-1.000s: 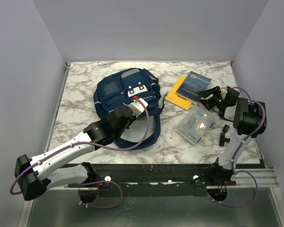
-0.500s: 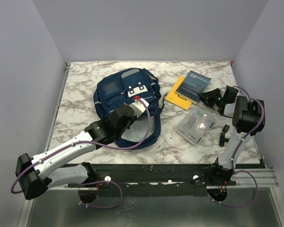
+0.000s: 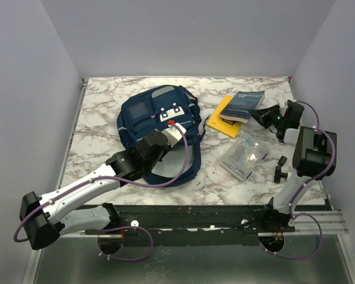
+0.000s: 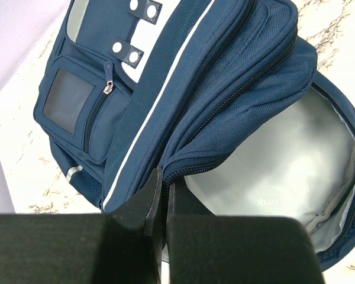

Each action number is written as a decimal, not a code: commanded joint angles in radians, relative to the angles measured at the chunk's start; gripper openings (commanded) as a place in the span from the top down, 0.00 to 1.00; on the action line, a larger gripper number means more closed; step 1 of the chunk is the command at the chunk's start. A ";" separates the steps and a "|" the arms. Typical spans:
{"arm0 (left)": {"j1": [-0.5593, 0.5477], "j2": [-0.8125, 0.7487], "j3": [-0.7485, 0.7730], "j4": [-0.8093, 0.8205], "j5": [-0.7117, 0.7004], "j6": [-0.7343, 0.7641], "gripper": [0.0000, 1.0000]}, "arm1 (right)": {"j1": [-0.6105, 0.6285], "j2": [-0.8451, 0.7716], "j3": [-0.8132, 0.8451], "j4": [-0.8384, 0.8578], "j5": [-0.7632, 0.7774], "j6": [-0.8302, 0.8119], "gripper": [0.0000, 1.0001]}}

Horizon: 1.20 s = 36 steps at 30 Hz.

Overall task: Pack the student bag
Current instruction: Pick up the book from the center of the board.

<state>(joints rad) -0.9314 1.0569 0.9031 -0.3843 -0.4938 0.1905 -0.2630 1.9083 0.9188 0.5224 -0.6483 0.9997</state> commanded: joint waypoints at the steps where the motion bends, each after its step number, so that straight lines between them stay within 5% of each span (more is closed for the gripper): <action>1: 0.009 -0.019 0.031 0.016 -0.041 -0.014 1.00 | 0.004 -0.153 -0.006 0.036 -0.109 0.074 1.00; 9: 0.009 -0.028 0.039 0.008 -0.059 -0.023 1.00 | 0.002 -0.285 -0.097 -0.041 -0.153 0.024 1.00; 17: 0.009 -0.045 0.043 0.001 -0.045 -0.026 1.00 | -0.007 -0.319 -0.034 -0.431 -0.075 -0.269 1.00; 24: 0.009 -0.051 0.046 -0.002 -0.024 -0.032 1.00 | -0.009 -0.137 0.199 -0.721 -0.069 -0.494 1.00; 29: 0.009 -0.044 0.045 -0.004 -0.021 -0.036 1.00 | -0.013 0.026 0.322 -0.745 -0.128 -0.517 0.99; 36: 0.009 -0.026 0.048 -0.005 -0.019 -0.036 1.00 | -0.036 0.178 0.452 -0.804 -0.121 -0.559 0.86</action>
<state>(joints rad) -0.9306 1.0309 0.9085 -0.3992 -0.4942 0.1665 -0.2810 2.0487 1.3285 -0.2214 -0.7509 0.4831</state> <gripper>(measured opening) 0.018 0.122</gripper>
